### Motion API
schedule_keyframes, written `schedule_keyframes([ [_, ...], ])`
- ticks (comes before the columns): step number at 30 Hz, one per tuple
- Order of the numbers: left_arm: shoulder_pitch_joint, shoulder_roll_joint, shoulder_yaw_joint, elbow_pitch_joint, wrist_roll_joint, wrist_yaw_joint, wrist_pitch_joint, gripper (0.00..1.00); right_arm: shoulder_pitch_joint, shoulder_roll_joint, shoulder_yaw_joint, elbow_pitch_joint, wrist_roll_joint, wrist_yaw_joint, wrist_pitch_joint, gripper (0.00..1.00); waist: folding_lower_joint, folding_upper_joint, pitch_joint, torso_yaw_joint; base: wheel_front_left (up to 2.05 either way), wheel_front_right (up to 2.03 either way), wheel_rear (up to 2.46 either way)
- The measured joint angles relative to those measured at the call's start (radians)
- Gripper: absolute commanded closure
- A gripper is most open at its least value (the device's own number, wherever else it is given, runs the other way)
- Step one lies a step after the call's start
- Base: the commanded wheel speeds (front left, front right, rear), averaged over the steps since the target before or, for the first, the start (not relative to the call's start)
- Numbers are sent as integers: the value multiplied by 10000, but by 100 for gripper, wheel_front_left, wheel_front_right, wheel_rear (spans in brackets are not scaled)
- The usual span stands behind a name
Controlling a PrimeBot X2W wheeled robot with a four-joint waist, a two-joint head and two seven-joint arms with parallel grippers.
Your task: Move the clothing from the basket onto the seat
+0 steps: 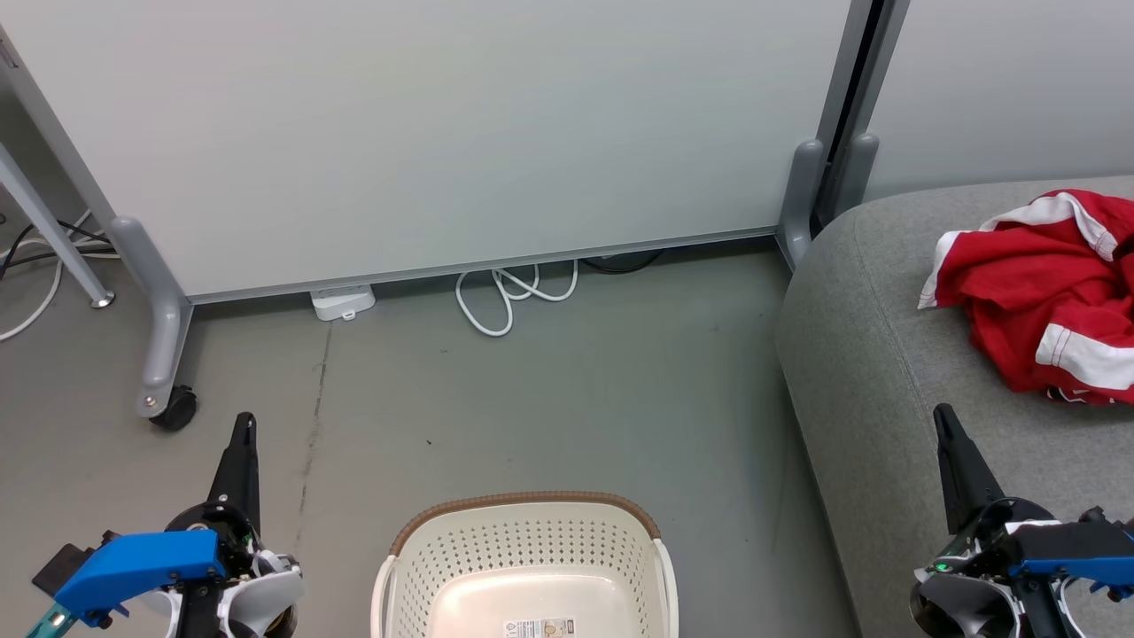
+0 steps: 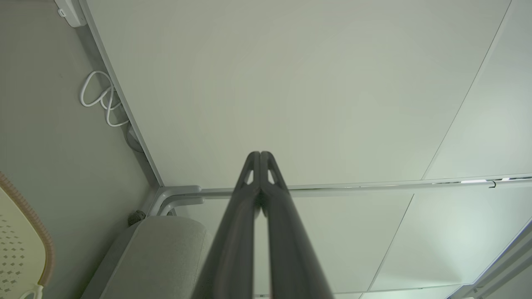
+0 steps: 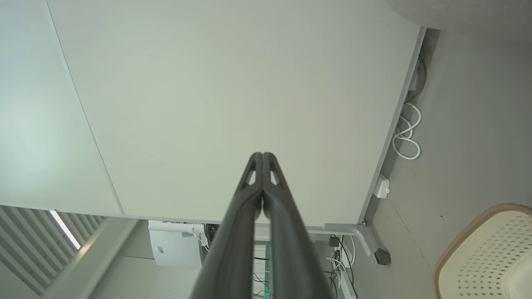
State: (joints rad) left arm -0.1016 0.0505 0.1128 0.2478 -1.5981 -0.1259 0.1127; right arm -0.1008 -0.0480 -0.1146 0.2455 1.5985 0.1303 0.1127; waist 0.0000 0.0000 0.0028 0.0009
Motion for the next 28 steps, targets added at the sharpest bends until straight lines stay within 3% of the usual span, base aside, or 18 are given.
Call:
schedule_keyframes([
  [28,-27,0,13,-4,-132,-33,15,100,-25,-2,0,0,130,-2,17,100,0,0,4,-9,0,0,0],
])
